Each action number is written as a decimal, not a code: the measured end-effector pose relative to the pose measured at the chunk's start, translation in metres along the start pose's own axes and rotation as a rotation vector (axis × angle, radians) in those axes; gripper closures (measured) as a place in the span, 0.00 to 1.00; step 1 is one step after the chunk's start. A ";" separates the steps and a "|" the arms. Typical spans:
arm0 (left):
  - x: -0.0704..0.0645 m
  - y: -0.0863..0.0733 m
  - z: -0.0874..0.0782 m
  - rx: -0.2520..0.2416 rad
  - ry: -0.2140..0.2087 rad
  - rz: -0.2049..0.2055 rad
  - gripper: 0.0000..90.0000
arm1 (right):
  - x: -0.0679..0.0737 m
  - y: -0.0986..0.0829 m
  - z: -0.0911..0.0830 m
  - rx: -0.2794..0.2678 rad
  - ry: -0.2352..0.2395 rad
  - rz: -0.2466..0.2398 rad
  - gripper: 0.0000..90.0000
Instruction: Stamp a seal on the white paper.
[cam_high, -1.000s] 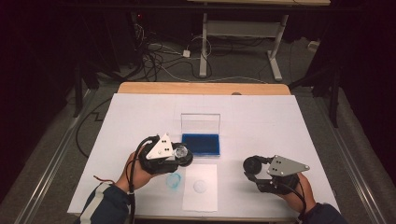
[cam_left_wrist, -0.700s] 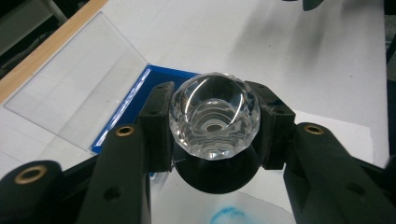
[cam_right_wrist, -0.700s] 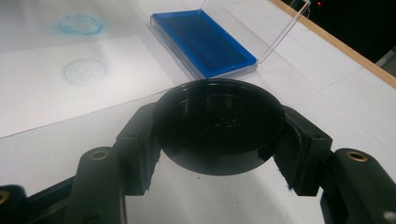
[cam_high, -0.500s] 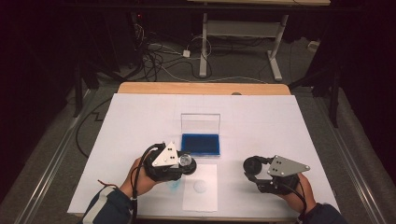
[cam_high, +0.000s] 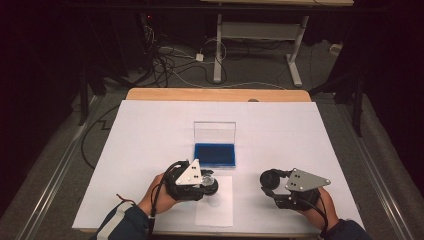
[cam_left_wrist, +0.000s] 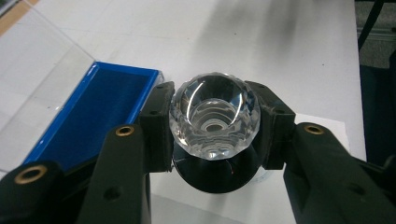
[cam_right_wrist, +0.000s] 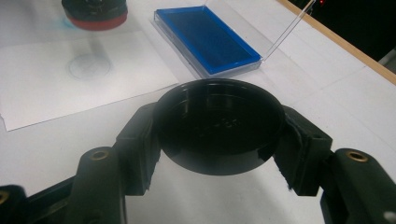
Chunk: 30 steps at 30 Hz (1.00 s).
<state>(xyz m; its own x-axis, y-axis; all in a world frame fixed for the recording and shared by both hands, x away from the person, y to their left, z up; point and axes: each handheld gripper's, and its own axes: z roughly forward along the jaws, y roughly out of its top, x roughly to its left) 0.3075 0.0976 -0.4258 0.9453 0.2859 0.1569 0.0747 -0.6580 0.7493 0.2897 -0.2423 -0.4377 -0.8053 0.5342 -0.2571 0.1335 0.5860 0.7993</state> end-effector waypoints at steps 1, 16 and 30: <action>-0.001 0.000 0.002 0.001 -0.004 0.003 0.60 | 0.000 0.000 0.000 0.001 -0.001 0.002 0.43; -0.011 -0.001 0.031 0.061 -0.052 0.044 0.60 | 0.002 -0.002 -0.002 0.008 -0.003 -0.001 0.43; -0.005 -0.008 0.037 0.086 -0.088 0.015 0.60 | 0.003 -0.002 -0.001 0.020 -0.005 -0.005 0.43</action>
<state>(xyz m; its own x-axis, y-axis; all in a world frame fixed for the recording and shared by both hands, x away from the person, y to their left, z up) 0.3138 0.0756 -0.4560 0.9704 0.2159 0.1084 0.0833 -0.7201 0.6888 0.2861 -0.2425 -0.4396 -0.8032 0.5341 -0.2639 0.1407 0.6006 0.7871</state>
